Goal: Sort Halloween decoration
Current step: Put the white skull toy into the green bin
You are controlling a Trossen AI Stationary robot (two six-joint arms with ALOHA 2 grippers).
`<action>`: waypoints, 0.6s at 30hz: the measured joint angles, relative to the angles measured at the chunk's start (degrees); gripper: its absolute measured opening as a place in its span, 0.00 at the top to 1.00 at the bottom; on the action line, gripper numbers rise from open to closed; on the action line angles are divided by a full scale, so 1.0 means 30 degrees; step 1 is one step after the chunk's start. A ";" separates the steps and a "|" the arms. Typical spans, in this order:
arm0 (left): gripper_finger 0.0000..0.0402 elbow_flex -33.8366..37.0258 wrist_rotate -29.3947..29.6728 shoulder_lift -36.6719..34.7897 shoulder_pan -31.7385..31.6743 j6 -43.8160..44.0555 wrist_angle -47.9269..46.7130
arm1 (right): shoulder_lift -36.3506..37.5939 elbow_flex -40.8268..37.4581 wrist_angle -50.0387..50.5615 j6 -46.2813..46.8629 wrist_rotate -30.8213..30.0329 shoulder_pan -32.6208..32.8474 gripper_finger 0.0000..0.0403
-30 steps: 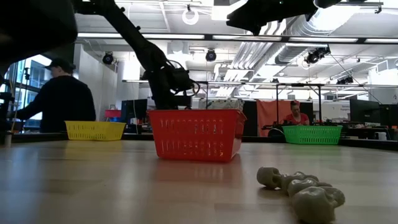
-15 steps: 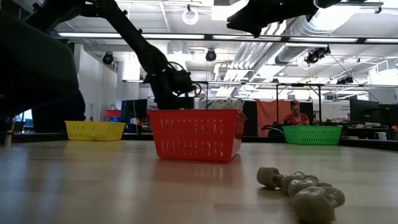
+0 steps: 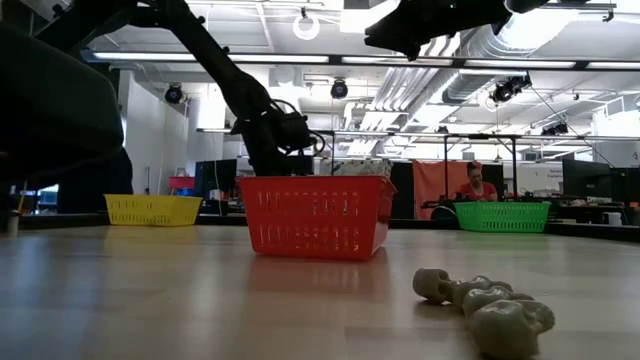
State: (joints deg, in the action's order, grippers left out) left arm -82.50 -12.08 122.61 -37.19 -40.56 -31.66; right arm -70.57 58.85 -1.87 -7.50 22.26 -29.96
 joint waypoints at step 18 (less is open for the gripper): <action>0.96 -0.1013 0.0304 0.0125 -0.0007 0.0976 -0.0647 | 0.0000 0.0000 0.0000 0.0004 0.0000 -0.0004 0.61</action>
State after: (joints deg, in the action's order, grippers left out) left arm -85.54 -11.17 122.98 -37.21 -37.63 -33.60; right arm -70.57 58.85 -1.87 -7.49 22.26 -29.98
